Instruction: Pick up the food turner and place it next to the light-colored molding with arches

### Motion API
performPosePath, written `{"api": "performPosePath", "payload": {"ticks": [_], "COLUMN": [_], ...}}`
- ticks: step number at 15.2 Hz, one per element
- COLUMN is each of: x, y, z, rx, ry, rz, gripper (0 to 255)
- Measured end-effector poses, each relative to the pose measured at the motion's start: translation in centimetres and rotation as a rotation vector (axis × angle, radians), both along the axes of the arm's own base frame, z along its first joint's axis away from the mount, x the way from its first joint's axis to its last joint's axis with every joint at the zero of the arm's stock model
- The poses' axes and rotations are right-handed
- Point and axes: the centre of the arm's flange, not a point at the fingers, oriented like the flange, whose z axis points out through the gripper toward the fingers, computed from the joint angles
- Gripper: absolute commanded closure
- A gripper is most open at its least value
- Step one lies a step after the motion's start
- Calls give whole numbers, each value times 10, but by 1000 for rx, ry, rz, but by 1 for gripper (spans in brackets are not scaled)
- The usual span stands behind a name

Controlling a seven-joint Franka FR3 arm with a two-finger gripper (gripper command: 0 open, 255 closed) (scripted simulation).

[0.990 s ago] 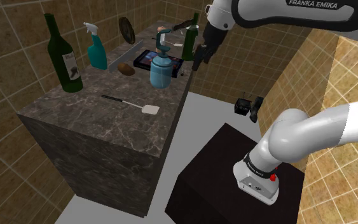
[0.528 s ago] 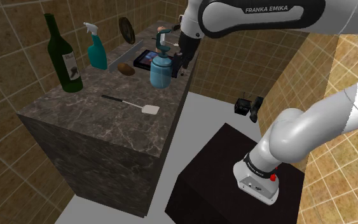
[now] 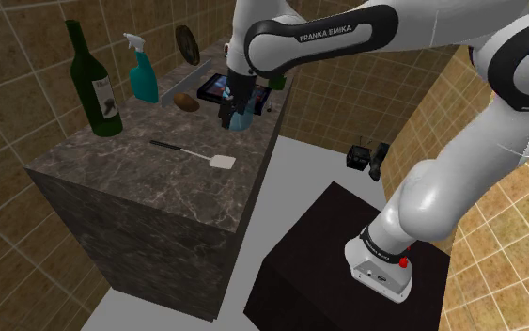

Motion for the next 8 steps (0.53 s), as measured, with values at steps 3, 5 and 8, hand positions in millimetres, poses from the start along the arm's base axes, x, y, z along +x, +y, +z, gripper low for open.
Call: {"api": "performPosePath", "payload": {"ticks": [3, 5, 8], "x": [25, 41, 67], "y": [20, 35, 59], "z": [-24, -38, -60], "rx": [1, 1, 2], "ry": [11, 18, 28], "rz": [42, 70, 111], "gripper": [0, 0, 0]}}
